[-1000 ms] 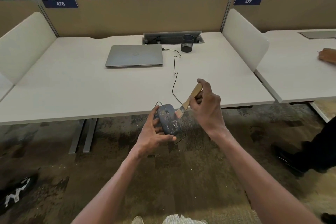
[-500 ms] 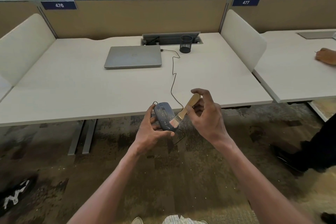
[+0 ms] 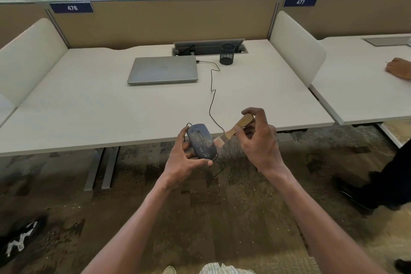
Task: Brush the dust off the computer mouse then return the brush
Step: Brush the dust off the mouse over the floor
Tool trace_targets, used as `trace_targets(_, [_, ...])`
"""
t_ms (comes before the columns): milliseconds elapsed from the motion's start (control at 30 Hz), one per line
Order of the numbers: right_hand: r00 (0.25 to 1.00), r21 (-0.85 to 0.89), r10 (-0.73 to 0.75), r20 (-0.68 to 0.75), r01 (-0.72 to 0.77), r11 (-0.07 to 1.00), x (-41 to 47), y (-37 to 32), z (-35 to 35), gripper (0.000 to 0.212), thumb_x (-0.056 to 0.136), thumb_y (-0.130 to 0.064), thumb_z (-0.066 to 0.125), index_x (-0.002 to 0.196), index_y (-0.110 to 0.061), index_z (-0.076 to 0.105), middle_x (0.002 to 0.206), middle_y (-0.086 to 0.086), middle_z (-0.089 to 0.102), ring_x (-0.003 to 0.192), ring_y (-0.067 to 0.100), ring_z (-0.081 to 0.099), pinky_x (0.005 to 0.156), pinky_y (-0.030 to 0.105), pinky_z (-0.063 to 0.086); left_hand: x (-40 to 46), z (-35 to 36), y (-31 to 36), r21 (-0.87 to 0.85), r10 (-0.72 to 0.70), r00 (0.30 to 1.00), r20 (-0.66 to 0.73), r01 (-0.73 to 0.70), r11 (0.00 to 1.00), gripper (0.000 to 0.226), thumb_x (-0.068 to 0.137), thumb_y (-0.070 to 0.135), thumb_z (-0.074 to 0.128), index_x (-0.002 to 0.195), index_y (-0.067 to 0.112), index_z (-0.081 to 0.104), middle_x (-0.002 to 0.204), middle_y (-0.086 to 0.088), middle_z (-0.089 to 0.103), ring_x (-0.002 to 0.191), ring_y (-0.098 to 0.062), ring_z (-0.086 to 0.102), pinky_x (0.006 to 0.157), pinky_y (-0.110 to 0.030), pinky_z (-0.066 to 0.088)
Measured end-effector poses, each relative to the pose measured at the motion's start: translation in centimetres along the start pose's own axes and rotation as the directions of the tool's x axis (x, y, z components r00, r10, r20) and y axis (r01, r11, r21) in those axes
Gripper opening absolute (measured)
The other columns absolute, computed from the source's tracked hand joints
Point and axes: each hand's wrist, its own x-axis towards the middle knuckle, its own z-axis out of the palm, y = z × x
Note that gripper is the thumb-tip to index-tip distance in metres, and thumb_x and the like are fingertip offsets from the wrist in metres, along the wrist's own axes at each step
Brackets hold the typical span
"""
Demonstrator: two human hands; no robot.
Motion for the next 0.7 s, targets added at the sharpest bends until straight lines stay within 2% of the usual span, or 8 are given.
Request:
trace_targets(100, [1.000, 0.027, -0.007, -0.015, 0.008, 1.000, 0.1, -0.4, 0.1, 0.046, 0.091, -0.012, 0.073, 0.126, -0.020, 0.044, 0.090, 0.003, 0.071, 0.078, 0.010, 0.074, 0.068, 0.010, 0.057, 0.1, 0.1, 0.0, -0.002, 0.005, 1.000, 0.002, -0.005, 1.000, 0.130, 0.054, 0.022, 0.099, 0.155, 0.041, 0.020, 0.156, -0.018, 0.042, 0.102, -0.004, 0.064, 0.079, -0.016, 0.057])
trace_targets(200, [0.999, 0.038, -0.040, -0.004, 0.040, 0.998, 0.2, -1.0, 0.6, 0.047, 0.091, -0.011, 0.074, 0.126, -0.018, 0.045, 0.087, 0.002, 0.071, 0.075, 0.009, 0.073, 0.066, 0.015, 0.060, 0.3, 0.4, 0.1, -0.006, -0.004, 1.000, 0.003, 0.004, 1.000, 0.132, 0.054, 0.021, 0.099, 0.157, 0.038, 0.019, 0.156, -0.016, 0.043, 0.091, 0.007, 0.064, 0.074, -0.012, 0.056])
trace_targets(300, [0.998, 0.034, -0.051, 0.031, 0.050, 0.998, 0.2, -1.3, 1.0, 0.047, 0.091, -0.010, 0.074, 0.127, -0.019, 0.044, 0.085, -0.001, 0.069, 0.073, 0.009, 0.072, 0.065, 0.015, 0.060, 0.5, 0.6, 0.2, -0.004, -0.004, 1.000, 0.011, 0.004, 1.000, 0.131, 0.057, 0.016, 0.099, 0.158, 0.037, 0.018, 0.156, -0.016, 0.043, 0.087, 0.010, 0.067, 0.074, -0.011, 0.055])
trace_targets(500, [0.999, -0.024, 0.017, -0.031, -0.018, 1.000, 0.8, -0.6, 0.7, 0.048, 0.091, -0.010, 0.073, 0.130, -0.015, 0.045, 0.091, 0.005, 0.071, 0.077, 0.013, 0.071, 0.065, 0.003, 0.052, 0.4, 0.4, 0.3, 0.005, 0.002, 1.000, 0.020, -0.002, 1.000, 0.130, 0.057, 0.015, 0.098, 0.157, 0.038, 0.018, 0.156, -0.016, 0.042, 0.096, 0.002, 0.064, 0.079, -0.015, 0.057])
trace_targets(700, [0.997, 0.008, 0.023, -0.079, -0.023, 1.000, 1.4, -1.4, 0.9, 0.048, 0.091, -0.010, 0.073, 0.131, -0.012, 0.047, 0.097, 0.008, 0.073, 0.079, 0.010, 0.070, 0.065, 0.001, 0.050, 0.5, 0.4, 0.3, -0.006, 0.001, 1.000, 0.024, -0.001, 1.000, 0.130, 0.057, 0.015, 0.099, 0.157, 0.039, 0.018, 0.156, -0.016, 0.043, 0.098, 0.001, 0.064, 0.088, -0.026, 0.057])
